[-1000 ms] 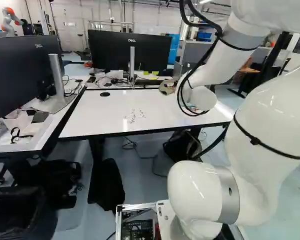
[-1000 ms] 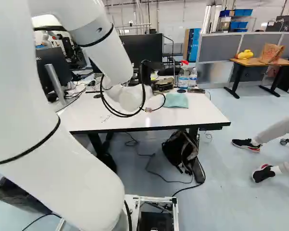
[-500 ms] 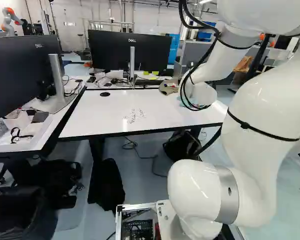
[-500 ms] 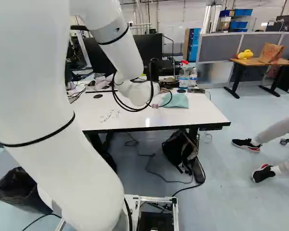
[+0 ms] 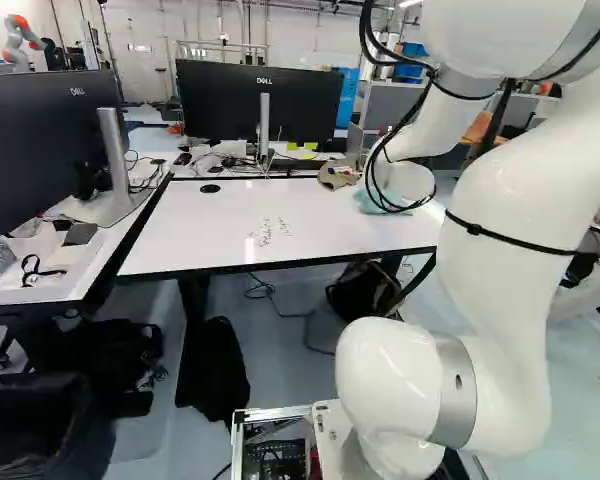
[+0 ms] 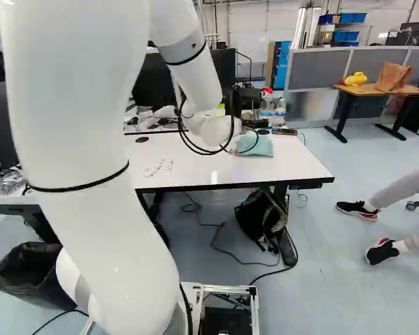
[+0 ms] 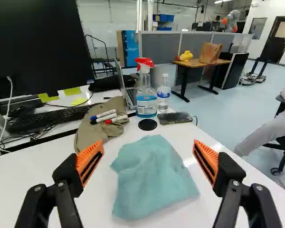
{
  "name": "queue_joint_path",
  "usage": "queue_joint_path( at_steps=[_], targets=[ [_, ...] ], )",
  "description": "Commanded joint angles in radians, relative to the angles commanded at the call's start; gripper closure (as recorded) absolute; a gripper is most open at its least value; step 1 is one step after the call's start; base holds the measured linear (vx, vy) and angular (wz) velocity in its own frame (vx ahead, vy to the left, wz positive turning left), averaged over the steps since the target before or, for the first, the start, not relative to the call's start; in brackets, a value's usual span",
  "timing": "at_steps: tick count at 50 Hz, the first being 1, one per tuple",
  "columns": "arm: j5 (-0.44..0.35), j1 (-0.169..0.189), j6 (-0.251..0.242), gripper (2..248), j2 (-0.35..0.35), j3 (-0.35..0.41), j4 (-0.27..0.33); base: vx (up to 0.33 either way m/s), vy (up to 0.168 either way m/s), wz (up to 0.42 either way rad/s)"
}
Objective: Clean the table with the green towel
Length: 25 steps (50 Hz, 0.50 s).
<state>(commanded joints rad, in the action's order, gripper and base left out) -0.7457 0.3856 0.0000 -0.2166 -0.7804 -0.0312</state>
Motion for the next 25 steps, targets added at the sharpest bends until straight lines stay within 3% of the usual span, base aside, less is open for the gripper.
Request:
queue_joint_path(
  at_steps=[25],
  targets=[
    [0.188, 0.025, 0.000, 3, -0.122, -0.143, -0.054, 0.000, 0.000, 0.000]
  ],
)
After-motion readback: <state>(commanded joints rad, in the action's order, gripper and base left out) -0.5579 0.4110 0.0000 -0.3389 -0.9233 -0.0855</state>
